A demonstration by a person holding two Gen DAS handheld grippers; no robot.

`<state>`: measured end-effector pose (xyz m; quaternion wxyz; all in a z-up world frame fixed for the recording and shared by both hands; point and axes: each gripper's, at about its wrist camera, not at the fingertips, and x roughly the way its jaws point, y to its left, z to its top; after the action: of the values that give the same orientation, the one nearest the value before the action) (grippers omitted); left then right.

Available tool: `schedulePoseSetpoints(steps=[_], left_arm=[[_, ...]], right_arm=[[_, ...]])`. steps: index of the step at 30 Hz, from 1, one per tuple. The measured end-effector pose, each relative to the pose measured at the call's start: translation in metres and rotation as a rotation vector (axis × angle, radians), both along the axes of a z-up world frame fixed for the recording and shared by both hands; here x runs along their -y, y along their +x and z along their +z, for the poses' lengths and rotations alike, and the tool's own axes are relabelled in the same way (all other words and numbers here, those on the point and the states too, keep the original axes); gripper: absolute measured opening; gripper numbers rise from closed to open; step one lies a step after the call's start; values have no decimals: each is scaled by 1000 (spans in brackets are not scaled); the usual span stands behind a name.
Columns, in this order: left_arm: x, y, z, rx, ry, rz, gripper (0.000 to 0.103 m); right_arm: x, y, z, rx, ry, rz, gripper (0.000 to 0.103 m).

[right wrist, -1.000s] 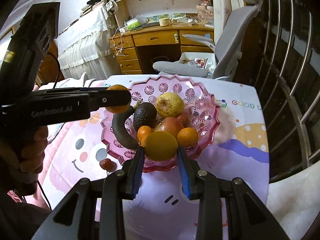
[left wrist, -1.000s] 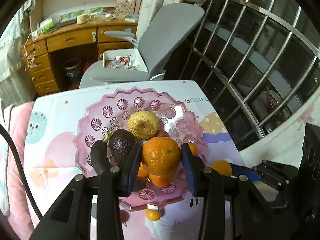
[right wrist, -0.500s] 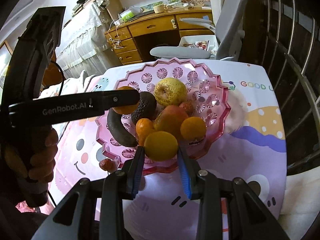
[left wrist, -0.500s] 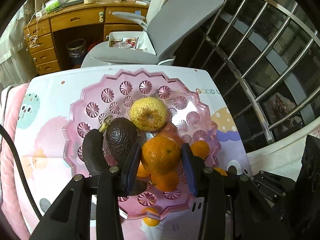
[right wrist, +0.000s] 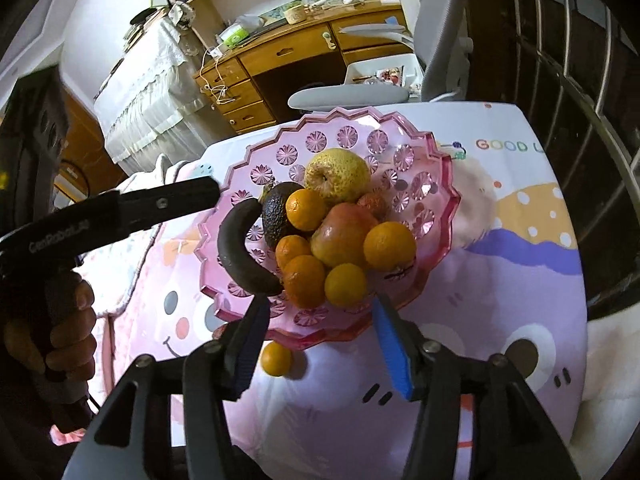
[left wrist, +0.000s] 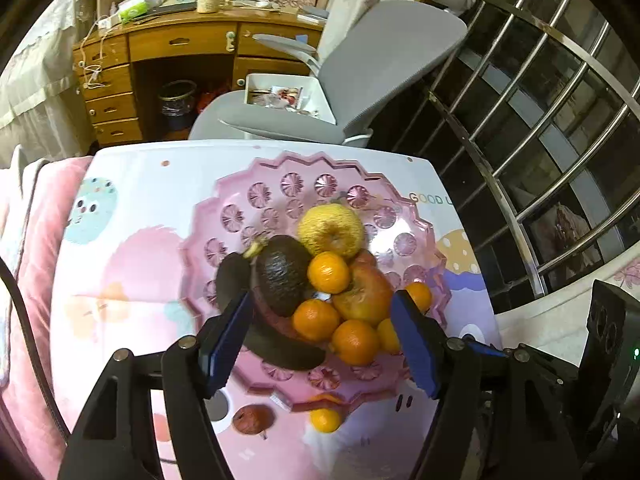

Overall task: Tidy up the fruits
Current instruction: 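Move both tools back toward the last brown fruit and small orange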

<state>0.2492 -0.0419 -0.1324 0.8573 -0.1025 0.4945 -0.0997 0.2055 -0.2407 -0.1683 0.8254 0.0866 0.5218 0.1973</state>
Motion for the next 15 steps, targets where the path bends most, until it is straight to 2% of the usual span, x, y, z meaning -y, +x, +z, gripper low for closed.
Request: schedulePoseSetpoints(steps=[8, 15], left_arm=[[-33, -36, -2, -42, 9, 42, 78], [-58, -64, -16, -102, 3, 59, 80]], right_arm=[[-4, -13, 0, -83, 66, -69, 66], [-14, -24, -9, -178, 96, -127, 68]])
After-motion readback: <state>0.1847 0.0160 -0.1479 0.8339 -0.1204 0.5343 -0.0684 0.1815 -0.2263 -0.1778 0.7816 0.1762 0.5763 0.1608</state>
